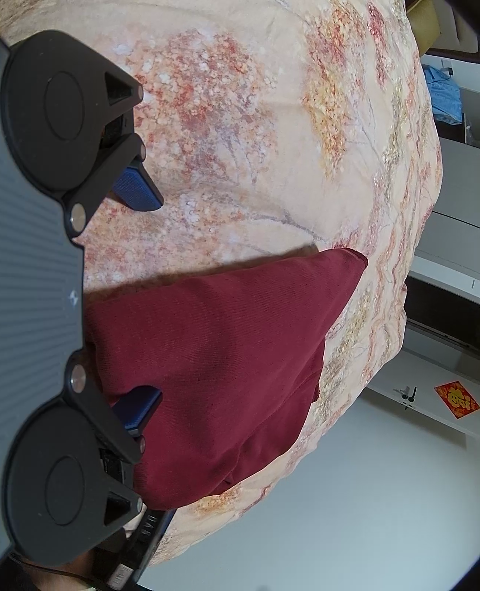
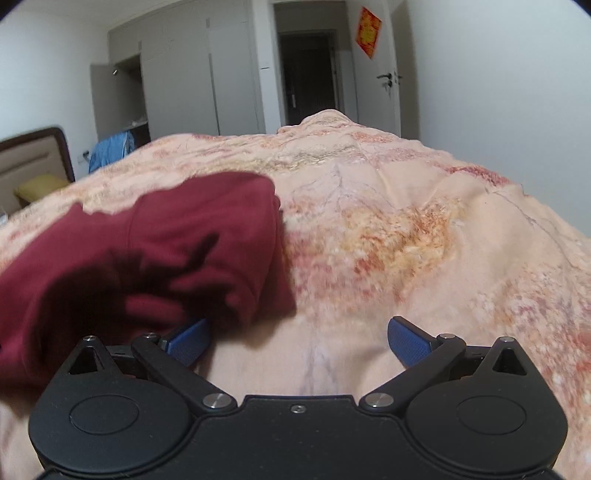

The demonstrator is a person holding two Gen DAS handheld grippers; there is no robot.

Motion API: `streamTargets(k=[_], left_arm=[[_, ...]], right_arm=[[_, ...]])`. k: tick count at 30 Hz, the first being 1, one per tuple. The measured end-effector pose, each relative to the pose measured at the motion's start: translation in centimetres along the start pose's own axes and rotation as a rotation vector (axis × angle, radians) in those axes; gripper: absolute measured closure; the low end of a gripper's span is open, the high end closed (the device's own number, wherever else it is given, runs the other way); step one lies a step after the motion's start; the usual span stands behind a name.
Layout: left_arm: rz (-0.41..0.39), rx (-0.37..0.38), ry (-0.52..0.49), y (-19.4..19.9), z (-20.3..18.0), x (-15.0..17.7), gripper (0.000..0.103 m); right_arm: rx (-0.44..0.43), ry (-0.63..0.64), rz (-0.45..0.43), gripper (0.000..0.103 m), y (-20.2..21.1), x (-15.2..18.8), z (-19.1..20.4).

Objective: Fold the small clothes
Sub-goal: 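Press and tuck the folded sweater bundle with the right tool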

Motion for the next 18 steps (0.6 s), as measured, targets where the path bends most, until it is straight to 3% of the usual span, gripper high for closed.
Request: streamTargets(k=[3,11,18], left_arm=[[0.0,0.001,-0.006,0.1,0.0,0.1,0.0],[-0.002,0.001,-0.009,0.1,0.0,0.1,0.0],[-0.002,0.0,-0.019,0.0,0.0,0.2,0.0]], right_arm=[[-0.016,-0.003,-0.025,0.001,1.0,0.3,-0.1],[-0.097,-0.242,-0.091,0.001,3.2,-1.3,-2.3],[-0.206,-0.287,-0.079,0.001,0.3,-4.7,-1.6]])
Point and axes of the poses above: each gripper's, at about its wrist camera, not at the fingertips, and y roughly against the way its jaws point, z to its left, x to its underside, the point moved 3 cm from there along -y, roughly the way its jaws point, and after that the axes turned 6 degrees about -y, right-handed, at the moved point
